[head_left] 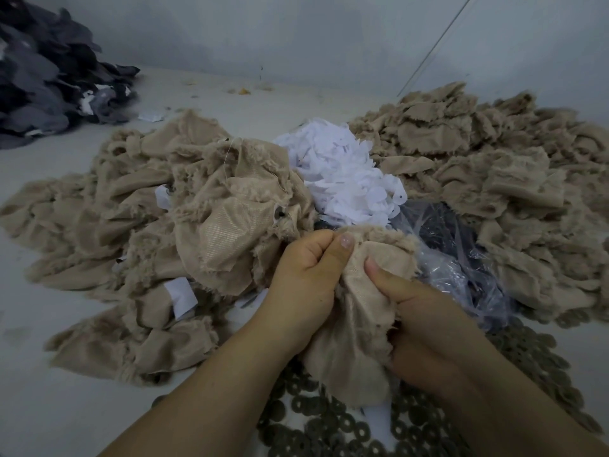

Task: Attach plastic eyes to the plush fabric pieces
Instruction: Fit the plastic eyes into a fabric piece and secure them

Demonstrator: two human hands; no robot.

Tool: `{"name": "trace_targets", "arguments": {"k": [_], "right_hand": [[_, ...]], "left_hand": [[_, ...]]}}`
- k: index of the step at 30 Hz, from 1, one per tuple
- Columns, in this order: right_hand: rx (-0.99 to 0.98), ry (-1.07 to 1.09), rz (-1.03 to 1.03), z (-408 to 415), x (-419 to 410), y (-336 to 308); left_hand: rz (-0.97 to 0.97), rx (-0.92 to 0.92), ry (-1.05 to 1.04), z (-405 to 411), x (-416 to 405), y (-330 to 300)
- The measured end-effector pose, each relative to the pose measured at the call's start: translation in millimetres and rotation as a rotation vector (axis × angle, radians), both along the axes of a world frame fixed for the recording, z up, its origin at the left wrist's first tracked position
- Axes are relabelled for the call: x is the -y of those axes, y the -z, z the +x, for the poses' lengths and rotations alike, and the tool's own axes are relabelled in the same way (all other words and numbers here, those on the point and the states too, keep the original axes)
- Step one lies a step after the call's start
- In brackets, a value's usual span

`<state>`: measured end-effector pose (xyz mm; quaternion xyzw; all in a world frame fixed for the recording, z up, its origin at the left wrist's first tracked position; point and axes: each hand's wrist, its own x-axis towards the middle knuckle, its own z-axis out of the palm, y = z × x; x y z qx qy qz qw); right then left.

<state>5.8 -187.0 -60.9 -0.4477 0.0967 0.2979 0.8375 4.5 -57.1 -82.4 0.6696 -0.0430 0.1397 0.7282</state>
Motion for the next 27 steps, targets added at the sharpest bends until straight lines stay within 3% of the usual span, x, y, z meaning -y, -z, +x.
{"name": "trace_targets", "arguments": {"k": [7, 14, 27], "right_hand": [[0.038, -0.007, -0.002, 0.8, 2.1, 0.8], [0.120, -0.023, 0.037, -1.0, 1.7, 1.3], [-0.016, -0.052, 0.054, 2.8, 4.6, 3.8]], "left_hand": [[0.140, 0.087, -0.016, -1.3, 3.3, 1.6], [0.044, 0.084, 0.019, -2.3, 3.7, 2.2], [0.140, 0.075, -0.042, 0.2, 3.4, 4.8]]}}
